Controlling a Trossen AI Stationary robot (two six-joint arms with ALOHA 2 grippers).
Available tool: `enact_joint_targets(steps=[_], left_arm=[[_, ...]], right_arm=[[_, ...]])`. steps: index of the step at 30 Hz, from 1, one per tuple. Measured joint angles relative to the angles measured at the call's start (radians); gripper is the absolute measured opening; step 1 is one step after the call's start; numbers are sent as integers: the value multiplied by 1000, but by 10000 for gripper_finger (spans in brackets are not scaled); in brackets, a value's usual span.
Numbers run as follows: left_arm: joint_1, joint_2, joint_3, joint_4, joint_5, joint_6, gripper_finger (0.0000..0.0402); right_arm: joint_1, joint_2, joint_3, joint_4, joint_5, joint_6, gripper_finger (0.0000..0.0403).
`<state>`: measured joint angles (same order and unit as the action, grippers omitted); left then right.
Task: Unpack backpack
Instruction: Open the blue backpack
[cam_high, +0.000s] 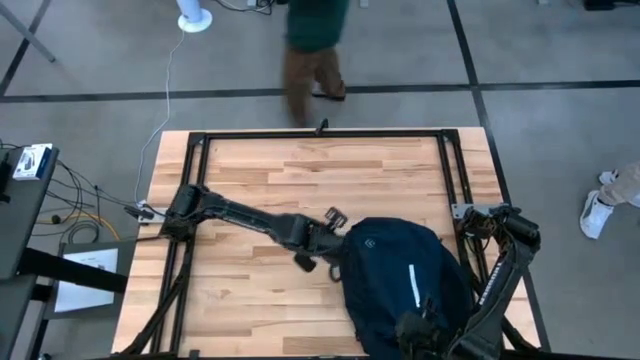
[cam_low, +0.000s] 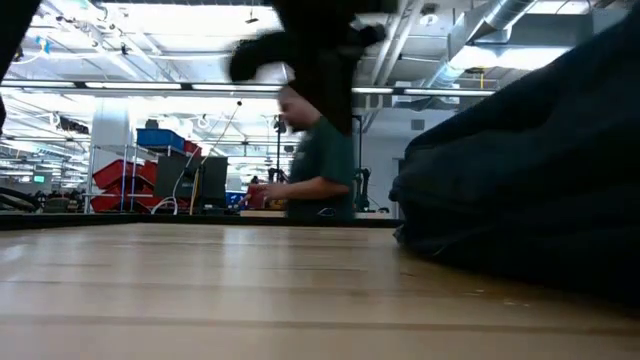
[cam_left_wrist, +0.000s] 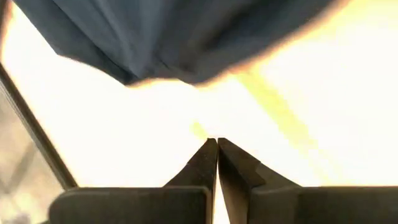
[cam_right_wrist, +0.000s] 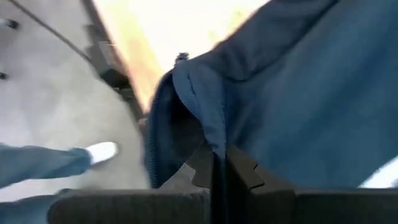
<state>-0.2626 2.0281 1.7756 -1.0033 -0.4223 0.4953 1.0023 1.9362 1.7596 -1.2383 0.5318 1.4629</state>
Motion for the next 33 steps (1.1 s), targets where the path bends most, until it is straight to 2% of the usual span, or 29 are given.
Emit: enact_joint_targets(steps=[4,8,11,15,20,23,25,28,33], left_arm=[[-80,-53,0,-115,-42,-162,0],[-132,-94,0,-105,-57,-222,0],[-142,-109,0,-94,-58,-259,0],[-140,-112,0,-99,-57,-295,0],[-125,-112,-4,-11,-111,-194,3],[-97,-112,-21,82,-116,-80,23],[-73,-112,-45,168,-102,-8,42],[-18,-113,-106,308,4,77,78],[40,-111,-170,430,118,182,143]], right_arm=[[-46,0,0,-14,-71,-71,1],[-86,0,3,42,-117,-121,14],[-104,0,37,48,-169,-160,42],[-123,0,112,-4,-302,-132,90],[-99,-1,234,-14,-408,-49,146],[-64,-1,311,-10,-390,20,164],[-37,-3,337,-7,-316,61,167],[0,-2,347,-10,-177,90,166],[43,-1,347,-11,-58,186,157]])
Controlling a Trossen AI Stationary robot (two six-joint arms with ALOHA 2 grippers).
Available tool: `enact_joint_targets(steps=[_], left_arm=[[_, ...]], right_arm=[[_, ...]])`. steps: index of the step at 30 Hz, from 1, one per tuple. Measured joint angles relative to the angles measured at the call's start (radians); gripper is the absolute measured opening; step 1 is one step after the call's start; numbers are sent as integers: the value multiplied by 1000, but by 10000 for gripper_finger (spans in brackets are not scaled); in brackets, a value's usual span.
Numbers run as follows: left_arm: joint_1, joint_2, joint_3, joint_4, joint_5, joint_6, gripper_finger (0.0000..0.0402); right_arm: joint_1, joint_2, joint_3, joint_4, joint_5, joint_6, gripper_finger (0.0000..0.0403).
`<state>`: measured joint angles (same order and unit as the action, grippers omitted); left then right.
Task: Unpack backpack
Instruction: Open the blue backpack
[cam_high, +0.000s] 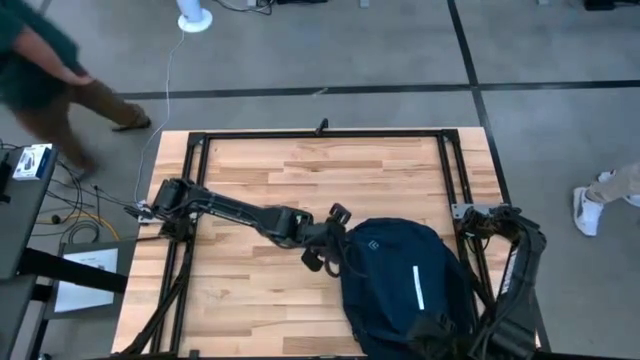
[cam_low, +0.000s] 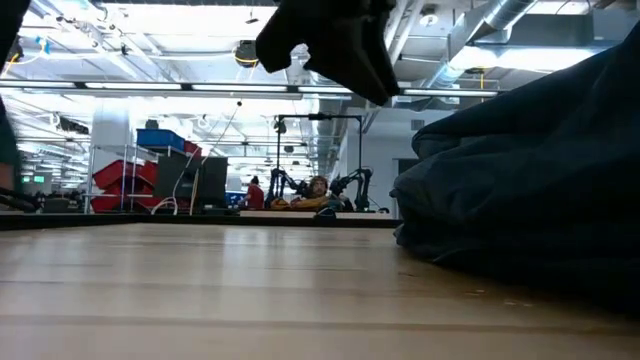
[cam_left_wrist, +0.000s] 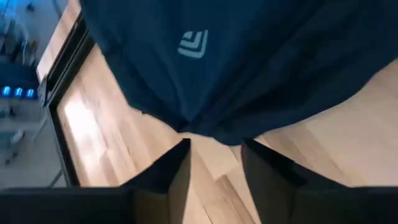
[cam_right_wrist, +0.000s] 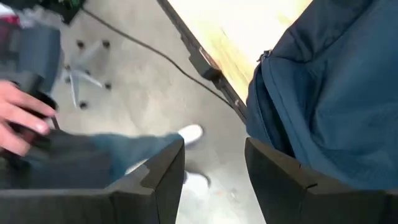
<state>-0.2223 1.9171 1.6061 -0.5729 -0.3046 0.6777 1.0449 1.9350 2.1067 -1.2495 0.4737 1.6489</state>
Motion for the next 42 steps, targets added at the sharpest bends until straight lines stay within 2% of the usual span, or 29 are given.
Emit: enact_joint_targets(steps=[4,8,16,18,23,27,31,33,36,37,42], left_arm=[[2,0,-20,44,91,161,184],[3,0,-76,143,97,319,211],[19,3,-195,451,93,509,224],[33,17,-202,506,93,528,224],[64,92,-192,517,133,503,224],[64,150,-188,522,84,465,222],[55,168,-177,491,-33,327,184],[55,168,-178,452,-62,269,137],[52,168,-178,398,-66,174,40],[49,168,-178,383,-63,143,21],[9,168,-178,325,-87,71,4]], right_arm=[[19,0,0,1,77,8,150],[19,0,0,-3,111,-10,146],[-9,0,-1,-3,161,-114,141],[-18,0,-1,-3,161,-137,140],[-42,0,-2,4,162,-193,140],[-48,0,-2,11,162,-214,140],[-43,0,-2,13,163,-217,140],[-43,0,-2,11,173,-227,140],[-43,0,-2,8,185,-268,140],[-43,0,-2,6,185,-286,140],[-46,0,-2,-4,185,-339,140]])
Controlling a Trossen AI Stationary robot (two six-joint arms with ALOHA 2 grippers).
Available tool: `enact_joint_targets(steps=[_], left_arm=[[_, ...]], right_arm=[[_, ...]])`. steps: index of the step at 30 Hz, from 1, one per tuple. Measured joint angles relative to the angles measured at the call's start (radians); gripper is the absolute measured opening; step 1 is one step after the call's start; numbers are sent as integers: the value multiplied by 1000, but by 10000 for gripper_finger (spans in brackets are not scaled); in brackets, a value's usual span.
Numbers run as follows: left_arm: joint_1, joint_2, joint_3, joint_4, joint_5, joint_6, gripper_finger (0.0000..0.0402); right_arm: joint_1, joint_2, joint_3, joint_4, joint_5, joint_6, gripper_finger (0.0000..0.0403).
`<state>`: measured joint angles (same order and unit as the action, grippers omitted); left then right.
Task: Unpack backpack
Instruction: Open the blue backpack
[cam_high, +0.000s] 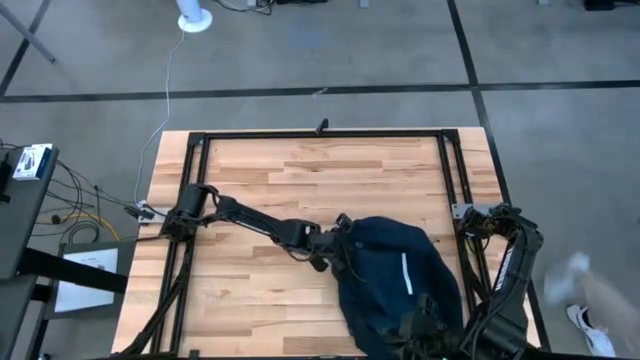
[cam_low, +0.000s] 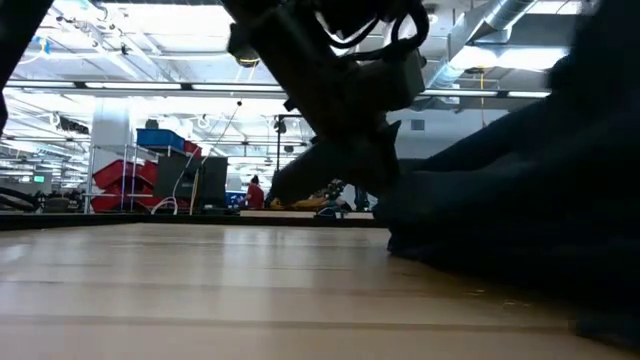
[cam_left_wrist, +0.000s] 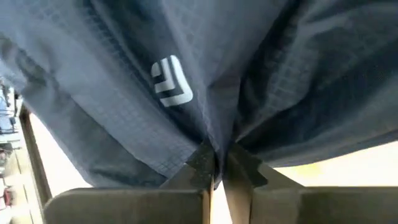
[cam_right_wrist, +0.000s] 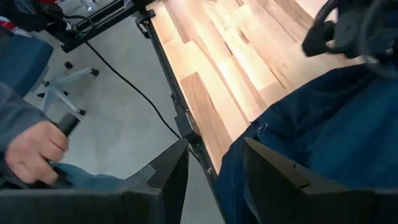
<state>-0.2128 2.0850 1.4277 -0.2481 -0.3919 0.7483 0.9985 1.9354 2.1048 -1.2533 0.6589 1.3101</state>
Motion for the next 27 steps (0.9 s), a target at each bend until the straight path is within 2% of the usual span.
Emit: enact_joint_targets(steps=[3,5,9,14,20,22,24,27], left_arm=[[-31,-21,0,-86,-137,-84,2],[-42,-53,0,-175,-194,-199,2],[-44,-127,0,-402,-209,-494,1],[-77,-252,-11,-704,-217,-769,0],[-176,-403,-13,-1035,-210,-1140,0],[-219,-447,-13,-1091,-152,-1247,0],[-261,-480,-13,-1087,-105,-1291,0],[-319,-500,-13,-1019,-127,-1296,5]], right_arm=[[0,0,0,-2,0,-5,140],[0,0,0,-9,0,-5,140],[0,0,0,-63,1,-11,140],[-12,0,0,-179,10,-30,140],[-52,0,0,-235,46,-165,140],[-71,0,0,-235,52,-221,140],[-92,0,0,-233,52,-263,140],[-121,0,0,-231,52,-313,140]])
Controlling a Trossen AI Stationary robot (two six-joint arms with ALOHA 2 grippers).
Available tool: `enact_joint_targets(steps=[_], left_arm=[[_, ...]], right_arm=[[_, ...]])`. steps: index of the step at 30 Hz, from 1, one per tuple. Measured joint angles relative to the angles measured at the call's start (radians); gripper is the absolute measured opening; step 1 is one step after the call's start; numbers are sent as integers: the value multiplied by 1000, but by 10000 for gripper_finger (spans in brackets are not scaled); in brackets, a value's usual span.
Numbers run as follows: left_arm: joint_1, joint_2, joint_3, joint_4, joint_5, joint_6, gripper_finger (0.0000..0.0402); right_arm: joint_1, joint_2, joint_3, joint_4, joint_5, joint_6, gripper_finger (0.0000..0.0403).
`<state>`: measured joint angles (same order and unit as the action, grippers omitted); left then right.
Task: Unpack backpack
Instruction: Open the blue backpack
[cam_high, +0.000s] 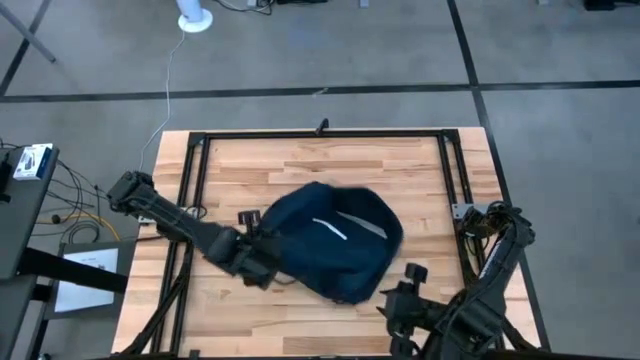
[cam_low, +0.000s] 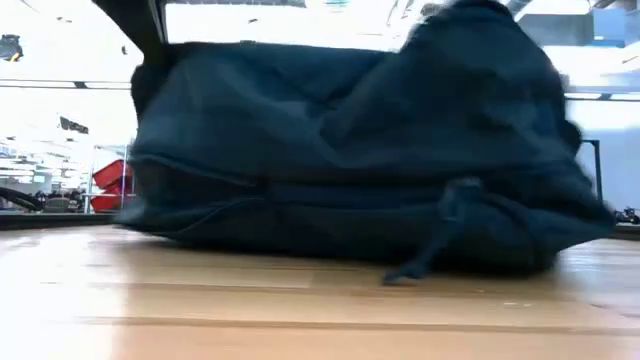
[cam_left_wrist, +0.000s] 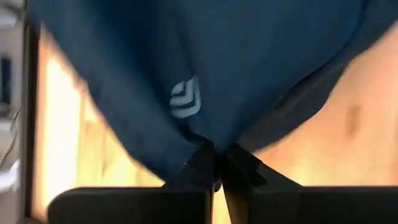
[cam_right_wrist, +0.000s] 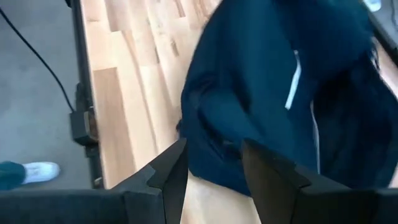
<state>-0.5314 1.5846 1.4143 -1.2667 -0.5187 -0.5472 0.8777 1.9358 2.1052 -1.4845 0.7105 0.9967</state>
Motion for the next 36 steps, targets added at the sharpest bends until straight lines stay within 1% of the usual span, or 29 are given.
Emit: enact_joint_targets(steps=[4,12,14,16,18,20,22,27,29,31,34,36], left_arm=[[-22,2,0,84,-25,0,28],[-6,7,0,66,-27,-2,104],[-9,7,0,70,-27,36,121],[-29,7,0,84,-27,69,135],[-58,7,11,73,1,72,146],[-88,1,29,50,42,44,155],[-110,-1,41,42,67,21,165],[-121,-3,45,52,69,-43,196],[-121,-3,45,103,70,-66,202],[-121,-3,42,213,89,-45,202],[-129,2,16,450,153,66,200],[-131,4,-18,591,156,155,200]], right_arm=[[-22,0,0,0,0,-38,140],[-15,0,0,2,-3,-37,140],[-3,0,0,4,-6,-27,140],[10,0,0,4,-38,-8,140],[26,0,0,3,-93,12,140],[47,0,0,1,-126,47,140],[70,0,0,-1,-134,72,140],[102,0,0,-19,-138,79,140],[109,0,0,-52,-149,94,140],[114,0,0,-92,-170,116,140],[127,0,1,-83,-175,75,140],[127,0,1,-85,-159,54,140]])
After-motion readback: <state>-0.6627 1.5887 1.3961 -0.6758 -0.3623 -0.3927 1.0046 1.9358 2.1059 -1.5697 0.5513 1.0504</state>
